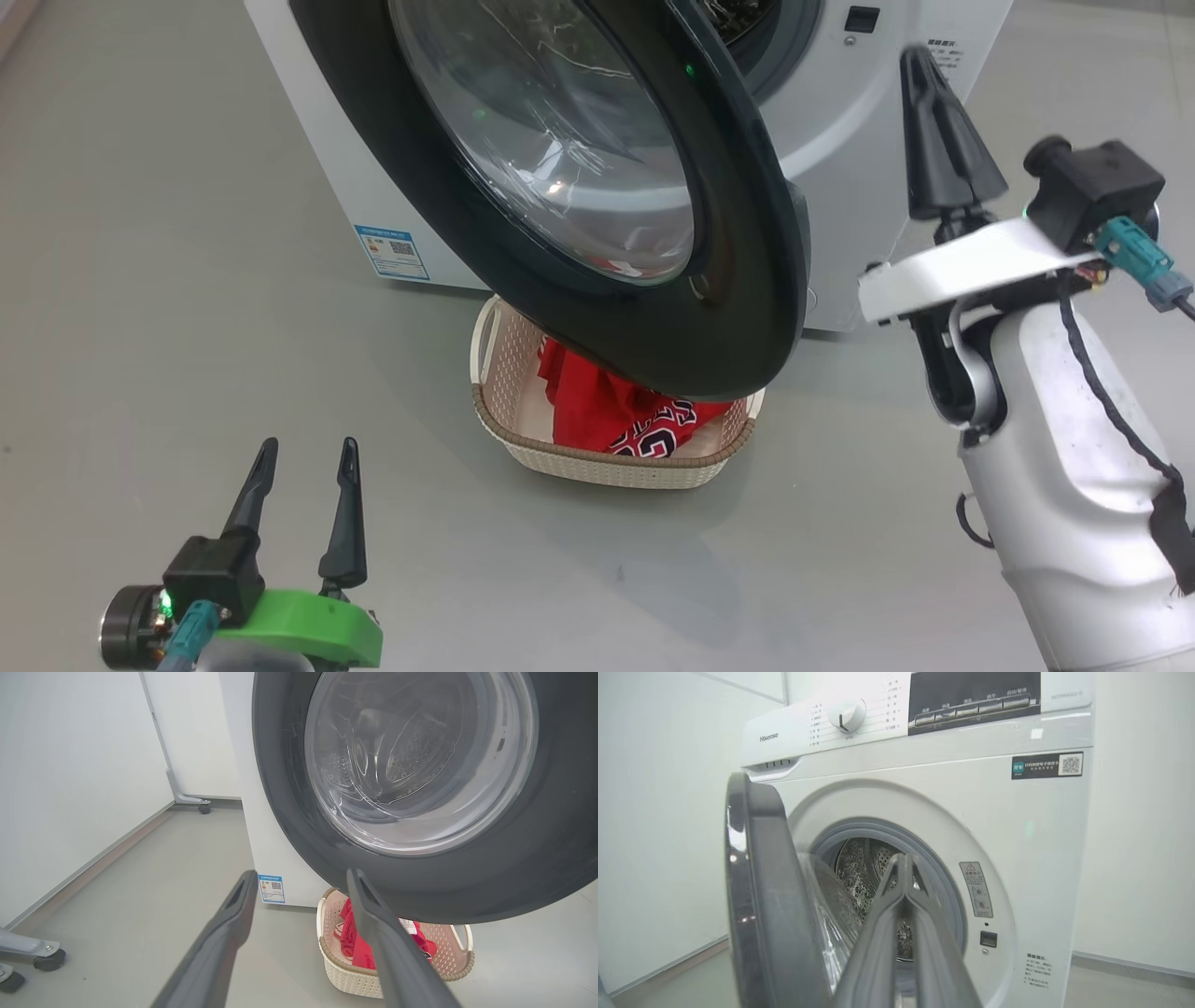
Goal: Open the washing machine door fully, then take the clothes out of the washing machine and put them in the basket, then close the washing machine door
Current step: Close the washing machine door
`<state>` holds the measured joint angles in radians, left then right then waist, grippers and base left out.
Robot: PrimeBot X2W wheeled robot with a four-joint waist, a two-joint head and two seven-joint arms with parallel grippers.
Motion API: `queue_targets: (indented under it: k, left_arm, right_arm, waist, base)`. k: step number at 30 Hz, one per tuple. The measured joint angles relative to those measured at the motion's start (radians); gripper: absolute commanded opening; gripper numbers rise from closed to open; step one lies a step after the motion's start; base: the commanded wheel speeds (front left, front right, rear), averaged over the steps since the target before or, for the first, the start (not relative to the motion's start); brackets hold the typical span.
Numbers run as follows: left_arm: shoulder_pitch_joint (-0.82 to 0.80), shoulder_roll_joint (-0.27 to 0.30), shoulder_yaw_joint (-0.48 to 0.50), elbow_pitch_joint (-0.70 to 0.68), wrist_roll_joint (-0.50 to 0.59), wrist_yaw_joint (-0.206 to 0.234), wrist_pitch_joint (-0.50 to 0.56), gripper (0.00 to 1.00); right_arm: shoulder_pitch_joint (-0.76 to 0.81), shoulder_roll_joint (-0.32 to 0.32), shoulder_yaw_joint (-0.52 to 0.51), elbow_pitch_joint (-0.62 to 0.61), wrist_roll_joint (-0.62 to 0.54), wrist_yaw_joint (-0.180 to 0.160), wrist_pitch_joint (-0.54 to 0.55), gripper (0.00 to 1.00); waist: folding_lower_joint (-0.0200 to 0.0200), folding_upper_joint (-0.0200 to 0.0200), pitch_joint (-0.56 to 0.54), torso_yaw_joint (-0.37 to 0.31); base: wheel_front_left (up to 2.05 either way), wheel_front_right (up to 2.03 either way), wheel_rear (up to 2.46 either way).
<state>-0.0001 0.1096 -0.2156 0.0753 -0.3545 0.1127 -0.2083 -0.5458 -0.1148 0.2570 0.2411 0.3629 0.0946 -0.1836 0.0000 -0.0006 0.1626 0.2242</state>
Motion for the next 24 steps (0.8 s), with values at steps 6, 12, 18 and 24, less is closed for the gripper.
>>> queue_targets:
  k: [6, 12, 18, 24]
  left_arm:
    - [-0.001, 0.000, 0.000, 0.013, 0.000, 0.000, -0.003, 1.00]
    - [-0.003, 0.000, -0.001, 0.025, 0.000, 0.000, -0.009, 1.00]
    - [-0.003, 0.000, 0.000, 0.025, 0.000, 0.000, -0.010, 1.00]
    - [-0.003, 0.000, 0.000, 0.024, 0.000, 0.000, -0.010, 1.00]
  right_arm:
    - [-0.055, 0.011, 0.073, -0.105, -0.023, 0.010, -0.016, 0.00]
    - [-0.056, 0.020, 0.185, -0.162, -0.029, 0.019, -0.003, 0.00]
    - [0.027, 0.024, 0.302, -0.133, -0.021, 0.027, 0.081, 0.00]
    - [0.095, 0.023, 0.338, -0.067, 0.001, 0.027, 0.132, 0.00]
  waist:
    - [0.0000, 0.0000, -0.010, -0.010]
    - [0.0000, 0.0000, -0.033, -0.012]
    - [0.0000, 0.0000, -0.039, -0.010]
    - [0.0000, 0.0000, -0.035, -0.007]
  base:
    - [0.00, 0.00, 0.00]
    - [0.00, 0.00, 0.00]
    - [0.00, 0.00, 0.00]
    - [0.00, 0.00, 0.00]
